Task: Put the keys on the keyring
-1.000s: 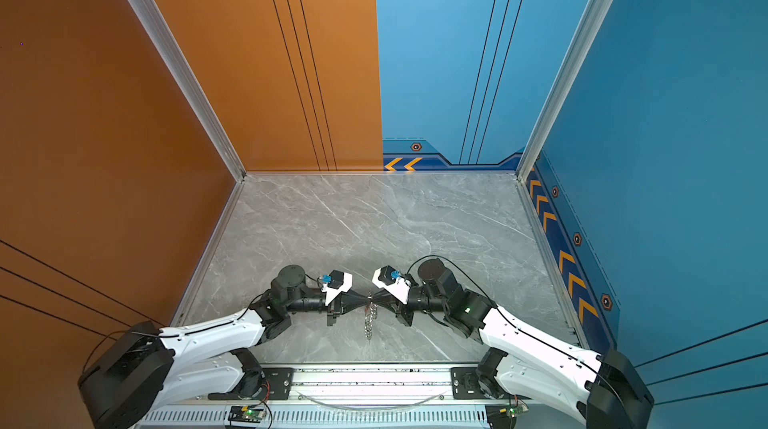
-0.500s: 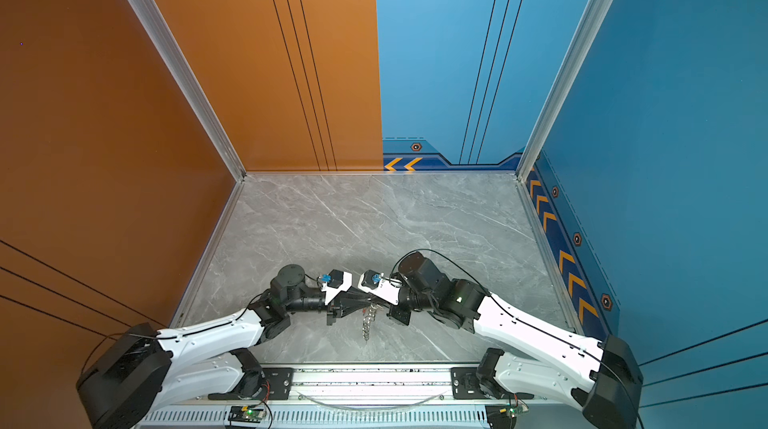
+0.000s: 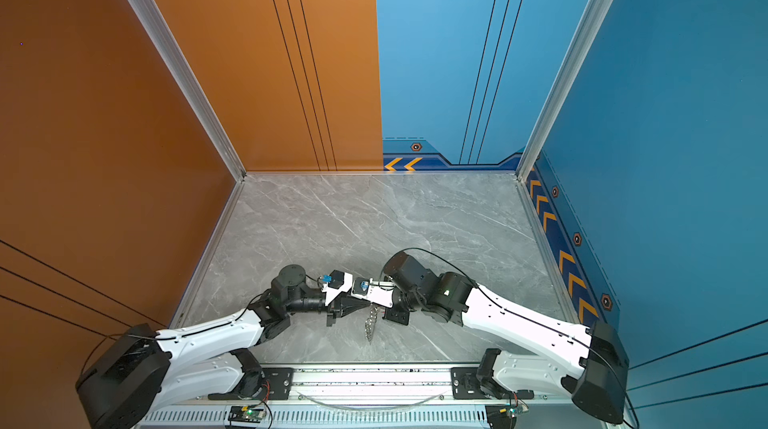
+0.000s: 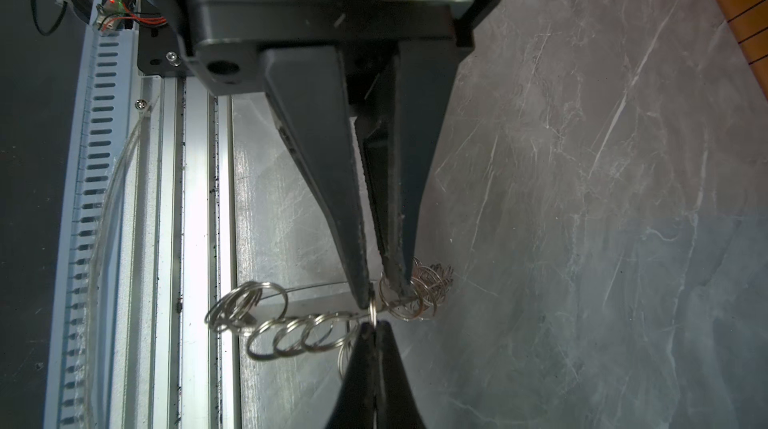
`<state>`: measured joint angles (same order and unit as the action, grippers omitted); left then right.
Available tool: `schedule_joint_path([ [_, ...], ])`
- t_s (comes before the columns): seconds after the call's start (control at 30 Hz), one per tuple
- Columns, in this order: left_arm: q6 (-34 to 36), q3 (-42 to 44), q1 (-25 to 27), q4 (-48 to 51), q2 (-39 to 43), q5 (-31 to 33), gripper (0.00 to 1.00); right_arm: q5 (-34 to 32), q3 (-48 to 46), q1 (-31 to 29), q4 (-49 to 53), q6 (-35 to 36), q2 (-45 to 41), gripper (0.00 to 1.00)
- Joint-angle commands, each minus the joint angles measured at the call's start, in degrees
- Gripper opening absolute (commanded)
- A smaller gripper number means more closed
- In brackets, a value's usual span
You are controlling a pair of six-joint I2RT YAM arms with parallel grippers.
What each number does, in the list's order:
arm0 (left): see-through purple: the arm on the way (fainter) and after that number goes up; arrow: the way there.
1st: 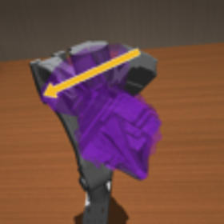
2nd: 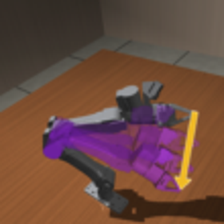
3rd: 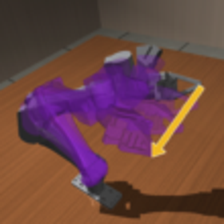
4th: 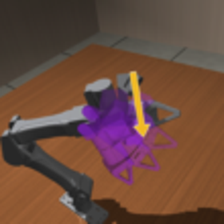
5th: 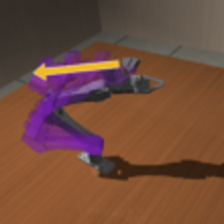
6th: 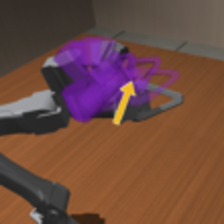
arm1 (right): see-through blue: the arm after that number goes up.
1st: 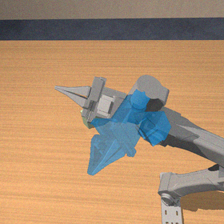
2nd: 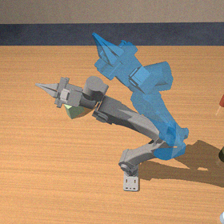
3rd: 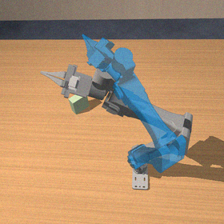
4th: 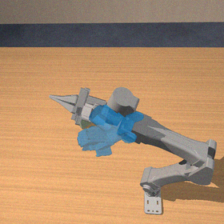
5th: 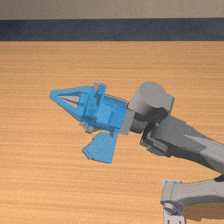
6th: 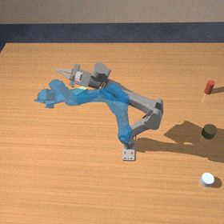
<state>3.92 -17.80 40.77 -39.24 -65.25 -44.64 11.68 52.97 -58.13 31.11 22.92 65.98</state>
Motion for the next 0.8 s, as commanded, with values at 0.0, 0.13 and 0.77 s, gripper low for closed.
schedule_joint_path([
  [0.0, -0.4, -2.2, 0.0, 0.0, -0.2, -0.6, 0.13, -0.5, 2.0, -0.8, 1.8, 1.2, 0.6, 0.00],
  [0.13, -0.8, -2.7, -0.1, 0.0, -1.2, -1.9, 0.08, -0.5, 2.3, -1.3, 1.0, 0.9, 1.2, 0.00],
  [0.77, -0.4, -3.8, -0.1, 1.3, -3.7, -2.7, 0.16, -0.2, -0.1, -0.9, -3.8, -0.3, -1.3, 0.00],
])
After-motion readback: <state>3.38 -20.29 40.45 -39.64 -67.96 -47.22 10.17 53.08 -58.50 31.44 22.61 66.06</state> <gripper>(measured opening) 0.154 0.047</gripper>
